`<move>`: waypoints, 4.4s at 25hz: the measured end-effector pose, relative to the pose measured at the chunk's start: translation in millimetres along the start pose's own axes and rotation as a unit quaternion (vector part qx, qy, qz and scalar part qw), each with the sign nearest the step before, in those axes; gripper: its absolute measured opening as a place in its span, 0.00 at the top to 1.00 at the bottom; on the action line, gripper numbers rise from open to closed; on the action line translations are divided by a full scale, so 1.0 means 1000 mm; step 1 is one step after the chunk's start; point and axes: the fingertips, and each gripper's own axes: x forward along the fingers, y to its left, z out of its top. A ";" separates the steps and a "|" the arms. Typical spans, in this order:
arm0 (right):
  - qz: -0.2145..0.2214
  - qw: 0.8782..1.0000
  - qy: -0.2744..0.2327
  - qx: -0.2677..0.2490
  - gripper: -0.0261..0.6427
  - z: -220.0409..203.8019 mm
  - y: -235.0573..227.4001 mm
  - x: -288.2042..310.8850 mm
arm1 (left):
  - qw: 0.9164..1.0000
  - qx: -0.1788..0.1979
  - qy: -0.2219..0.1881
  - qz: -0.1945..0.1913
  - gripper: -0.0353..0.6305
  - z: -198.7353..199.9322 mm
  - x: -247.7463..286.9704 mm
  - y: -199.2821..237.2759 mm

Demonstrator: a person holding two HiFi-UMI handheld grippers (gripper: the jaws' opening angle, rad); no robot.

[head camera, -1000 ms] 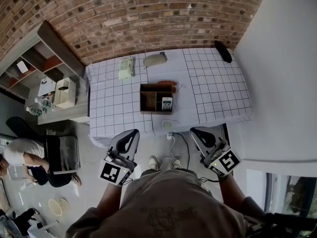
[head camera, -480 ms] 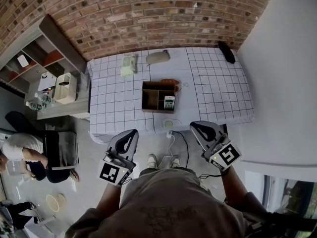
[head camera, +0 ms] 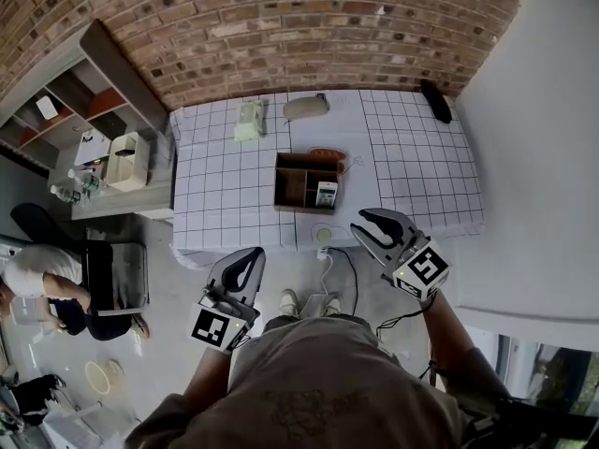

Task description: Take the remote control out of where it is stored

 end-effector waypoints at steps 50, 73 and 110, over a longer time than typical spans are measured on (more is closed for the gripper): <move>0.135 0.922 0.357 -0.060 0.55 -0.215 -0.083 0.154 | 0.999 -0.012 0.031 0.024 0.94 -0.028 -0.003 0.008; 0.198 0.860 0.457 -0.113 0.55 -0.248 -0.068 0.165 | 0.998 -0.025 0.041 0.044 0.94 -0.042 -0.016 0.016; 0.214 0.826 0.495 -0.164 0.83 -0.261 -0.038 0.165 | 0.997 -0.044 0.043 0.046 0.94 -0.053 -0.024 0.018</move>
